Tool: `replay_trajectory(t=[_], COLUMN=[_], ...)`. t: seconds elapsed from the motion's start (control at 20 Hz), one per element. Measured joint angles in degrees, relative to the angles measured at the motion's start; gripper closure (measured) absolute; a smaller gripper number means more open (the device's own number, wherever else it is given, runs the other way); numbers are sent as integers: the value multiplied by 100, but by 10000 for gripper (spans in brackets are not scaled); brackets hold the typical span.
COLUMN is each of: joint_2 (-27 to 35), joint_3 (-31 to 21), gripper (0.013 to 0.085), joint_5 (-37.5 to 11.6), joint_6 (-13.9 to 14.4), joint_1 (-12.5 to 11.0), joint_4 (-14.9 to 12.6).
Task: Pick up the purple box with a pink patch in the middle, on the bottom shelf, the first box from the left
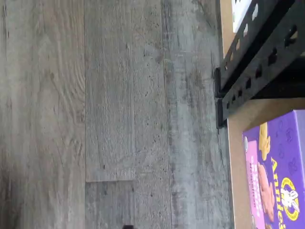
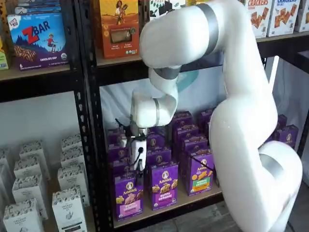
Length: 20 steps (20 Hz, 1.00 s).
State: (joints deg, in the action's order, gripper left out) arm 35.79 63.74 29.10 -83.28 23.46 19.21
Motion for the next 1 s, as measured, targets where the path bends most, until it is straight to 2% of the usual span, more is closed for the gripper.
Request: replay_trajectory(t=[0.1, 0.3, 0.65, 1.0], joint_2=[-16, -70, -52, 133], joint_3=[28, -20, -130, -1], gripper=[130, 130, 130, 130], joint_5=[156, 188, -237, -420], joint_6=[-145, -205, -516, -668], joint_1=[-25, -46, -21, -16], joint_4=[144, 190, 530, 689])
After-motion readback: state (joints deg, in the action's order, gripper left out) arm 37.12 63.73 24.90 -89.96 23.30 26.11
